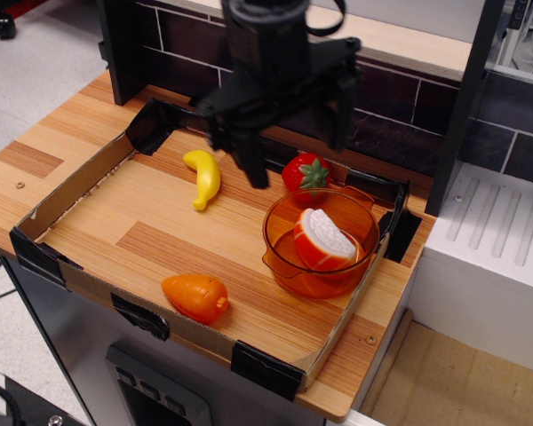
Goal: Take sushi out of pot
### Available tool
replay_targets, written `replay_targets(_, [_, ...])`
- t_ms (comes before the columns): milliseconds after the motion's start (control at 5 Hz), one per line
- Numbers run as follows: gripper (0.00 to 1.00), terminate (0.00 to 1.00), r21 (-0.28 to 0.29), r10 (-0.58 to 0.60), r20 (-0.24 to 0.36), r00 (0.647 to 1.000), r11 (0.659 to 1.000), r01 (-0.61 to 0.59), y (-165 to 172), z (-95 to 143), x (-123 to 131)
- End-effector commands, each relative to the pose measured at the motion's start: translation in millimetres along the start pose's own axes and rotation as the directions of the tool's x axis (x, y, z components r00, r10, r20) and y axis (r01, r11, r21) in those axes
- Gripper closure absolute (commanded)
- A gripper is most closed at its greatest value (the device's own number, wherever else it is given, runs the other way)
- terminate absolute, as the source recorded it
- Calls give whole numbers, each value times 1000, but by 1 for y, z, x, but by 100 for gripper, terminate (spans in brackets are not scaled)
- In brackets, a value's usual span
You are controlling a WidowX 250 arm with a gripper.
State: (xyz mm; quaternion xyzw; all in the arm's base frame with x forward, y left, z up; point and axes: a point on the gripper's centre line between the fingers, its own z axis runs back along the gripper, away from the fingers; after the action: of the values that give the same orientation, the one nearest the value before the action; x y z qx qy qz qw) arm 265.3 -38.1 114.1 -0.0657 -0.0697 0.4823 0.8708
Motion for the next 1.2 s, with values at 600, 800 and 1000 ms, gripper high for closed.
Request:
replay_targets(600, [0,0,107,73,58,996,991,-79,-13,-73,15])
replay_targets(800, [0,0,109,74,51,996,991,-79,-12,-79,14])
replay_targets(1000, [0,0,123,74,49,996,989,-79,-10,-84,11])
